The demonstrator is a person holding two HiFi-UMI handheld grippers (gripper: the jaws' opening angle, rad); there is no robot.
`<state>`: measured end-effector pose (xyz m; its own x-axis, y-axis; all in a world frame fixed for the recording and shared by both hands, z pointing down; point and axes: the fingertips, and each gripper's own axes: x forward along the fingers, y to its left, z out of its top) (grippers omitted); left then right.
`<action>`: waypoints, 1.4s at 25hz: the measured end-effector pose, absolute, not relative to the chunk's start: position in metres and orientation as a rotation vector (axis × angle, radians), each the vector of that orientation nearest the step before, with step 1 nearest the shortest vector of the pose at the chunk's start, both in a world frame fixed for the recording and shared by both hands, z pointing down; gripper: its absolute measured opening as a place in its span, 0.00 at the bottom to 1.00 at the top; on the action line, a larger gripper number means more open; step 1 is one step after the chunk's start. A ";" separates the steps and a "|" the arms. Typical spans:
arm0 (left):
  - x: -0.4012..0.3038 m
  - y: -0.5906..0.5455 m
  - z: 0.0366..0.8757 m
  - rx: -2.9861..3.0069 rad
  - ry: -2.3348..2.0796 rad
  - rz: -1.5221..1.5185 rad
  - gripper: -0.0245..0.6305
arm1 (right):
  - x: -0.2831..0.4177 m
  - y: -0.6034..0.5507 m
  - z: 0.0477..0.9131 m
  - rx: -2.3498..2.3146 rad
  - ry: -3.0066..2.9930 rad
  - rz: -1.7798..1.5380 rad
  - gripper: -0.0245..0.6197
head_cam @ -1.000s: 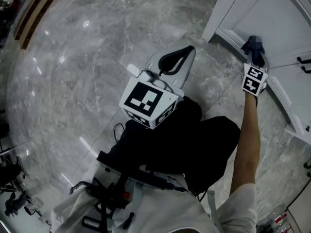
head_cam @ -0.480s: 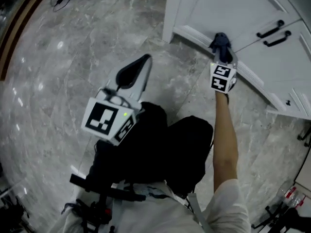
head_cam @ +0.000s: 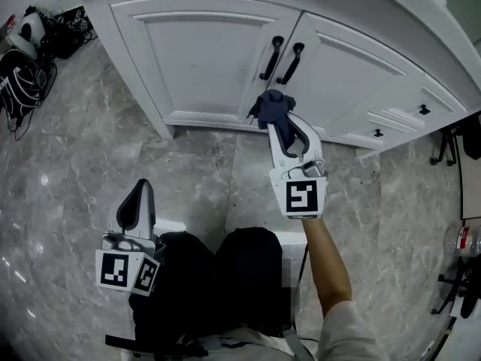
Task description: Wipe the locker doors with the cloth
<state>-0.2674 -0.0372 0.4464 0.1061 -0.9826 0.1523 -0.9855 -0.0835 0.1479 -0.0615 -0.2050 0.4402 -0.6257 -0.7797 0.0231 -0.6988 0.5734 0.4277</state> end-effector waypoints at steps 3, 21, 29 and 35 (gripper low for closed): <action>-0.261 -0.044 0.447 2.175 -1.959 0.032 0.04 | -0.035 -0.216 0.381 1.332 -2.587 -0.546 0.17; -0.227 -0.056 0.436 2.222 -1.940 0.047 0.04 | 0.010 -0.301 0.316 1.392 -2.442 -0.687 0.17; -0.206 -0.060 0.440 2.247 -1.893 0.046 0.04 | 0.063 -0.310 0.320 1.431 -2.332 -0.723 0.17; -0.203 -0.060 0.440 2.248 -1.895 0.053 0.04 | 0.104 -0.316 0.320 1.485 -2.257 -0.728 0.17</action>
